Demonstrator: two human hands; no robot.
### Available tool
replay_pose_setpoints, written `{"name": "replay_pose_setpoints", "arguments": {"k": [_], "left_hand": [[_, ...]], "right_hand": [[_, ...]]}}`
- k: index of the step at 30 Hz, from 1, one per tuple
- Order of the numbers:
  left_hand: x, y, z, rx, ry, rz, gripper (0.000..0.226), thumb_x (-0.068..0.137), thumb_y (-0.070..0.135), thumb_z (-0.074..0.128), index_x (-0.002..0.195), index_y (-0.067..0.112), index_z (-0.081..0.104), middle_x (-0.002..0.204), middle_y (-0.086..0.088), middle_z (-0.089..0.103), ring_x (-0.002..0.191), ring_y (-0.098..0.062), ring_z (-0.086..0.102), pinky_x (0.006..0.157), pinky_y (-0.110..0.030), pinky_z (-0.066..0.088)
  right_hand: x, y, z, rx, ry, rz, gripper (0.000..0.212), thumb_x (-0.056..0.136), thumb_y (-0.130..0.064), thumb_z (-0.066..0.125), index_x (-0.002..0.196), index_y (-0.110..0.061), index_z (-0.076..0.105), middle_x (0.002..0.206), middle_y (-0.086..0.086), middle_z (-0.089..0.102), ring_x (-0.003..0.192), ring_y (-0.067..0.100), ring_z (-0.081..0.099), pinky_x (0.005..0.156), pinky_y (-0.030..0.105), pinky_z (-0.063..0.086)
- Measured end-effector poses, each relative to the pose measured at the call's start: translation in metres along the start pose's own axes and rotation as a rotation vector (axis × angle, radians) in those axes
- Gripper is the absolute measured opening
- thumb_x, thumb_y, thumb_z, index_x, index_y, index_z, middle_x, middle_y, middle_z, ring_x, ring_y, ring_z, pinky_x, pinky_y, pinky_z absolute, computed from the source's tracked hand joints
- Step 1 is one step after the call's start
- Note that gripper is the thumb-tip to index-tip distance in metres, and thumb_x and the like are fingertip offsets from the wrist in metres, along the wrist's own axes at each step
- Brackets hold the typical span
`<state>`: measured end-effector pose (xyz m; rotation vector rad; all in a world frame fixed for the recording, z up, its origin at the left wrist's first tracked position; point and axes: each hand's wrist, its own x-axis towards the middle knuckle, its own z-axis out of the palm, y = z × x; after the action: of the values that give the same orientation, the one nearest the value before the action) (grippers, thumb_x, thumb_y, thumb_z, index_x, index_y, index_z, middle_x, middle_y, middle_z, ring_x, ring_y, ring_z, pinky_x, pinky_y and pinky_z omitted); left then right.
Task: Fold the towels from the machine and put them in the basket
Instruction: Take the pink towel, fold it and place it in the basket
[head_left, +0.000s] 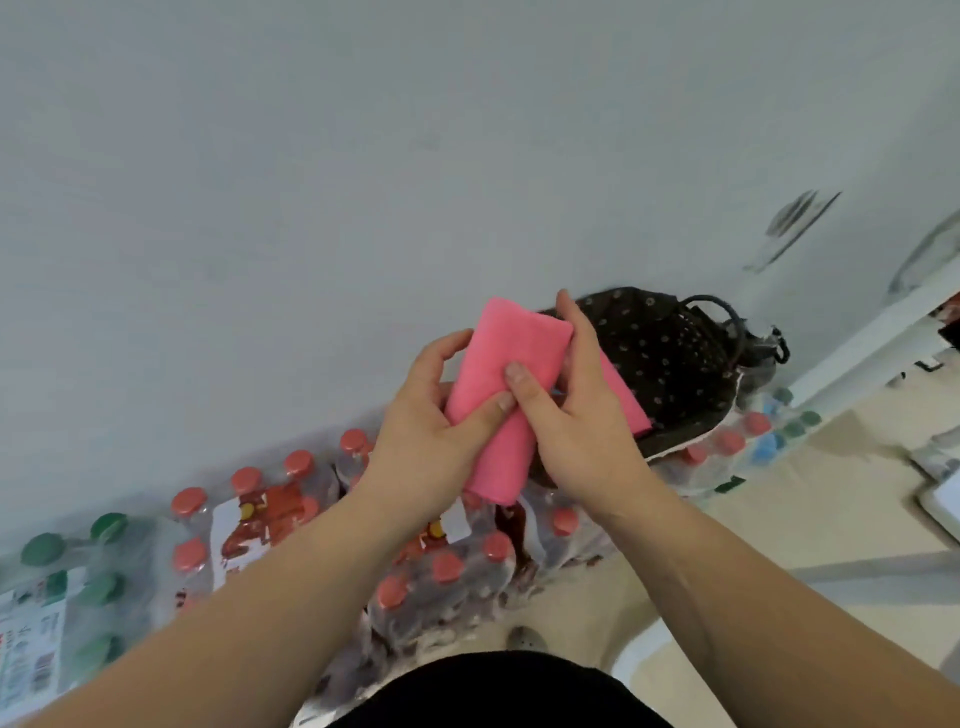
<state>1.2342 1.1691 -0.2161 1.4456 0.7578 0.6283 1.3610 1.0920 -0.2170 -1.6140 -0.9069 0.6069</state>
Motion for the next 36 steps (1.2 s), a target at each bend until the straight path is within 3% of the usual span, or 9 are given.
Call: {"name": "replay_pose_setpoints", "arguments": {"k": [3, 7, 12, 15, 19, 24, 27, 29, 36], "left_hand": [[0.015, 0.003, 0.045, 0.004, 0.031, -0.005, 0.049, 0.083, 0.042, 0.073, 0.126, 0.036, 0.051, 0.108, -0.002, 0.074, 0.090, -0.017, 0.075, 0.075, -0.042, 0.063], [0.036, 0.001, 0.083, 0.155, 0.044, -0.008, 0.048, 0.084, 0.042, 0.075, 0.125, 0.039, 0.050, 0.110, 0.008, 0.071, 0.094, -0.008, 0.073, 0.080, -0.041, 0.062], [0.059, 0.001, 0.124, 0.176, 0.066, -0.001, 0.051, 0.090, 0.026, 0.073, 0.131, 0.039, 0.047, 0.117, 0.011, 0.067, 0.099, -0.003, 0.069, 0.083, -0.030, 0.060], [0.068, 0.000, 0.147, 0.159, 0.116, -0.010, 0.058, 0.090, 0.032, 0.072, 0.139, 0.039, 0.042, 0.115, 0.009, 0.067, 0.097, -0.006, 0.070, 0.077, -0.028, 0.061], [0.089, -0.010, 0.160, 0.412, 0.007, -0.074, 0.063, 0.093, 0.037, 0.067, 0.146, 0.033, 0.034, 0.118, 0.009, 0.061, 0.097, -0.004, 0.063, 0.073, -0.010, 0.050], [0.115, -0.033, 0.154, 1.230, -0.388, 0.136, 0.056, 0.093, 0.044, 0.058, 0.145, 0.027, 0.045, 0.149, 0.000, 0.041, 0.134, -0.025, 0.043, 0.109, -0.043, 0.039], [0.125, -0.040, 0.159, 1.520, -0.588, 0.164, 0.058, 0.097, 0.046, 0.048, 0.153, 0.034, 0.034, 0.166, 0.002, 0.013, 0.151, -0.024, 0.018, 0.119, -0.056, 0.021], [0.129, -0.045, 0.158, 1.606, -0.658, 0.116, 0.058, 0.100, 0.047, 0.042, 0.155, 0.037, 0.027, 0.168, 0.003, 0.005, 0.153, -0.023, 0.013, 0.119, -0.060, 0.015], [0.127, -0.054, 0.144, 1.589, -0.706, -0.003, 0.057, 0.102, 0.046, 0.037, 0.156, 0.041, 0.020, 0.168, 0.004, 0.002, 0.153, -0.023, 0.012, 0.120, -0.061, 0.014]], "right_hand": [[0.016, 0.006, -0.044, 0.010, 0.027, 0.018, 0.074, 0.095, -0.036, 0.064, 0.152, -0.045, 0.018, 0.129, -0.014, 0.056, 0.097, -0.008, 0.063, 0.078, 0.012, 0.052], [0.037, 0.019, -0.093, -0.073, 0.036, 0.031, 0.070, 0.090, -0.038, 0.070, 0.147, -0.047, 0.029, 0.106, -0.007, 0.064, 0.083, 0.007, 0.067, 0.077, 0.026, 0.055], [0.064, 0.048, -0.134, 0.101, 0.036, 0.178, 0.065, 0.081, -0.049, 0.074, 0.136, -0.050, 0.040, 0.109, -0.003, 0.067, 0.098, 0.012, 0.069, 0.089, 0.045, 0.057], [0.064, 0.061, -0.147, 0.216, -0.043, 0.252, 0.057, 0.087, -0.036, 0.072, 0.133, -0.051, 0.042, 0.111, 0.001, 0.068, 0.100, 0.016, 0.070, 0.086, 0.048, 0.059], [0.085, 0.073, -0.173, -0.079, 0.099, 0.094, 0.040, 0.086, -0.025, 0.071, 0.113, -0.042, 0.047, 0.112, -0.004, 0.062, 0.099, 0.016, 0.065, 0.081, 0.039, 0.056], [0.121, 0.089, -0.198, -0.665, -0.098, -0.029, 0.019, 0.094, -0.016, 0.056, 0.096, -0.033, 0.065, 0.112, -0.003, 0.047, 0.095, 0.016, 0.051, 0.086, 0.032, 0.042], [0.132, 0.103, -0.188, -0.866, -0.280, -0.013, 0.029, 0.095, -0.010, 0.048, 0.102, -0.029, 0.069, 0.126, 0.003, 0.047, 0.121, 0.026, 0.054, 0.099, 0.038, 0.045], [0.134, 0.112, -0.179, -0.911, -0.365, 0.030, 0.032, 0.095, -0.006, 0.046, 0.109, -0.025, 0.069, 0.129, 0.008, 0.046, 0.125, 0.029, 0.054, 0.103, 0.042, 0.046], [0.132, 0.128, -0.166, -0.684, -0.338, 0.228, 0.032, 0.095, -0.004, 0.045, 0.113, -0.021, 0.065, 0.124, 0.009, 0.047, 0.093, 0.022, 0.053, 0.084, 0.026, 0.039]]}}
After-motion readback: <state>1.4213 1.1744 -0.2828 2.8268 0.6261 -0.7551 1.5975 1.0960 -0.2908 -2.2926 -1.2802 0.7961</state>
